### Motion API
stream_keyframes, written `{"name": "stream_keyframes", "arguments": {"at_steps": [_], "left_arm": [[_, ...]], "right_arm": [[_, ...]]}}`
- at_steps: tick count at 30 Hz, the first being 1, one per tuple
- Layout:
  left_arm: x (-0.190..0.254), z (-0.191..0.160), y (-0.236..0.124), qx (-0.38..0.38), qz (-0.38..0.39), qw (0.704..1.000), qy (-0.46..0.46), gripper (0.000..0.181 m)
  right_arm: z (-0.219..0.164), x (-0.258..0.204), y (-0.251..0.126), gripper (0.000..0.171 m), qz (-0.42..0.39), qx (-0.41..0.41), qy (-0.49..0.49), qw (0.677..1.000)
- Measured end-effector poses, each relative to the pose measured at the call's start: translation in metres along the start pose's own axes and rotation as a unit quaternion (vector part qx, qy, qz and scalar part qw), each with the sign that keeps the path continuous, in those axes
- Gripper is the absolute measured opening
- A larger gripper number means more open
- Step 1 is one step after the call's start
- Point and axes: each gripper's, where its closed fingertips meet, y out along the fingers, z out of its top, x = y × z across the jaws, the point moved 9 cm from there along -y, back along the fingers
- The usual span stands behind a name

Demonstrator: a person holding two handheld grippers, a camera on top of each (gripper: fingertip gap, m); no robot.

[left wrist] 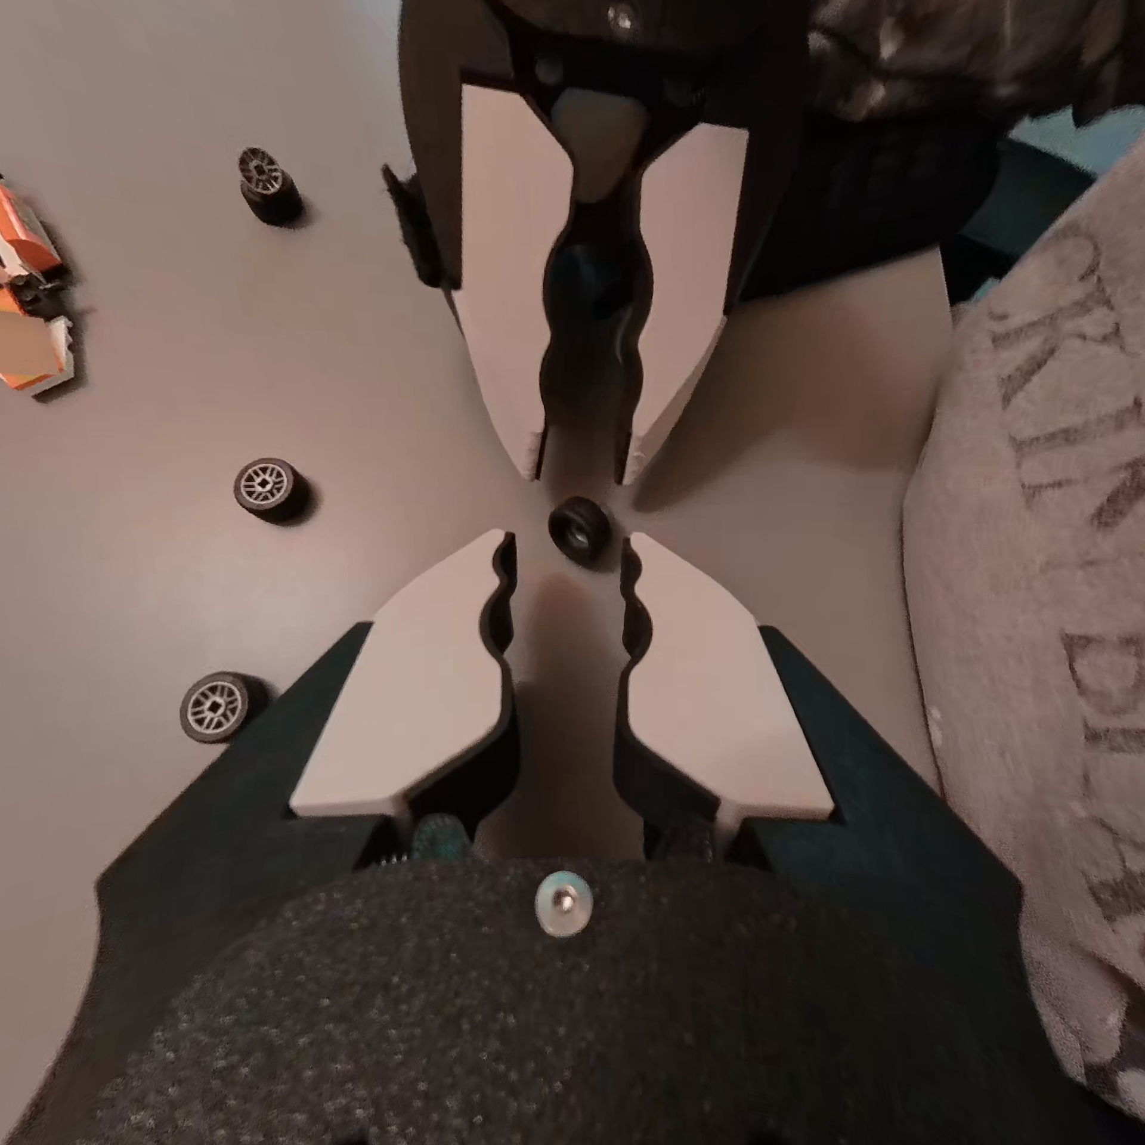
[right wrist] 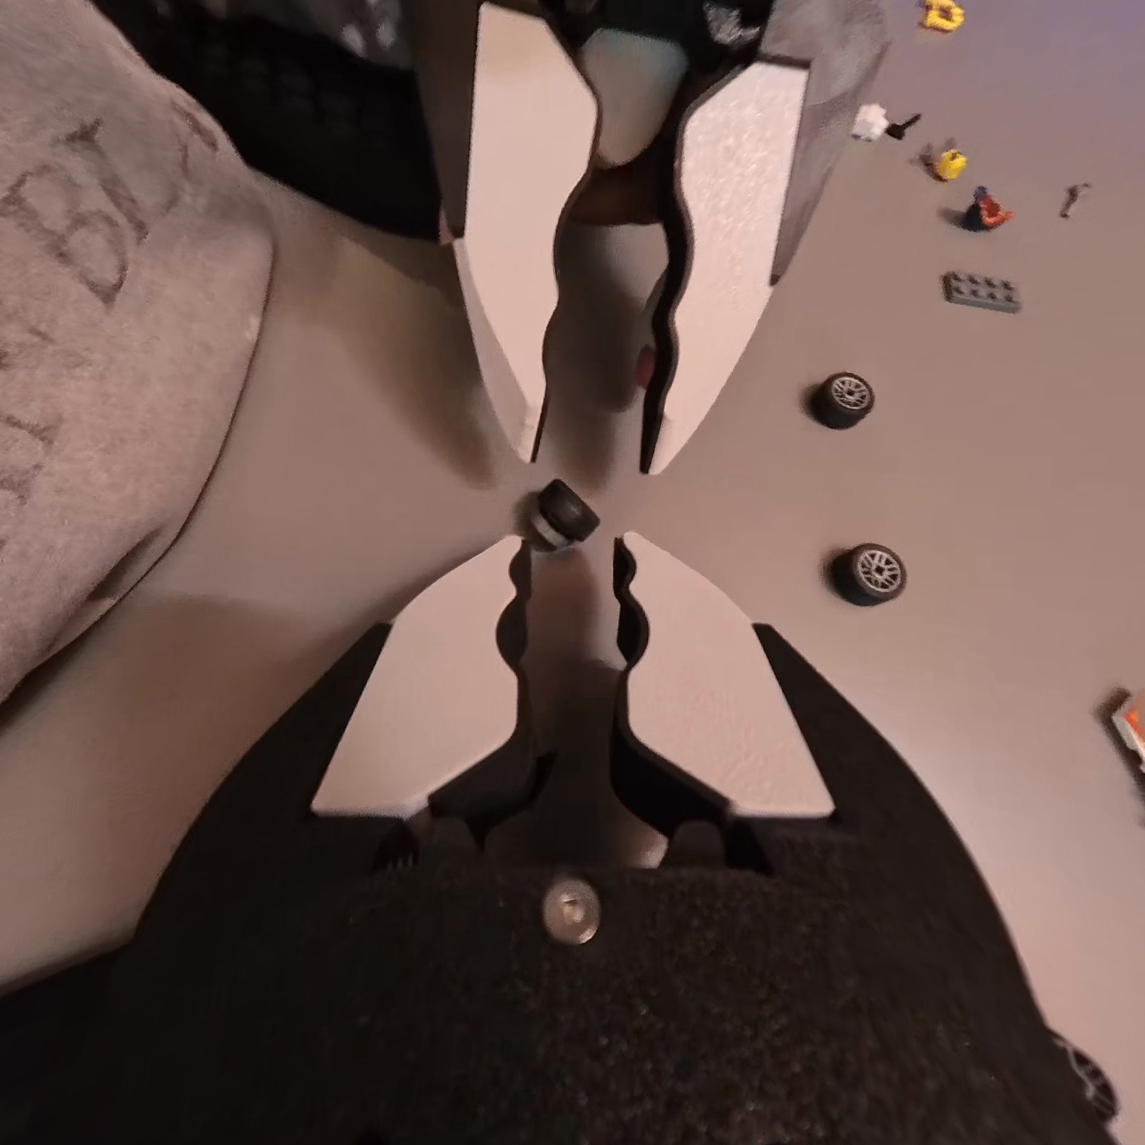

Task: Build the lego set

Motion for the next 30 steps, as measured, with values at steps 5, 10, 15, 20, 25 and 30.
{"name": "stream_keyframes", "arguments": {"at_steps": [5,10,15,20,25,30], "left_arm": [[0.005,-0.004,-0.001,-0.018,-0.008,1.0,0.016,0.029],[0.001,-0.006,-0.005,-0.024,0.0,1.0,0.012,0.026],[-0.003,-0.008,-0.013,0.002,0.012,1.0,0.01,0.025],[0.001,0.001,-0.017,0.058,0.029,0.997,0.047,0.031],[0.004,0.016,-0.024,0.131,0.074,0.986,0.066,0.027],[0.008,0.022,-0.027,0.143,0.114,0.979,0.092,0.02]], "right_arm": [[0.006,0.004,0.005,0.032,0.026,-0.026,-0.048,0.998],[0.015,0.006,0.02,0.034,0.072,-0.067,-0.126,0.987],[0.018,0.01,0.023,0.023,0.081,-0.062,-0.136,0.986],[0.024,0.021,0.003,0.023,0.038,0.042,0.015,0.998],[0.03,0.018,-0.016,0.022,0.039,0.16,0.171,0.971],[0.028,0.013,-0.021,0.022,0.011,0.195,0.208,0.958]]}}
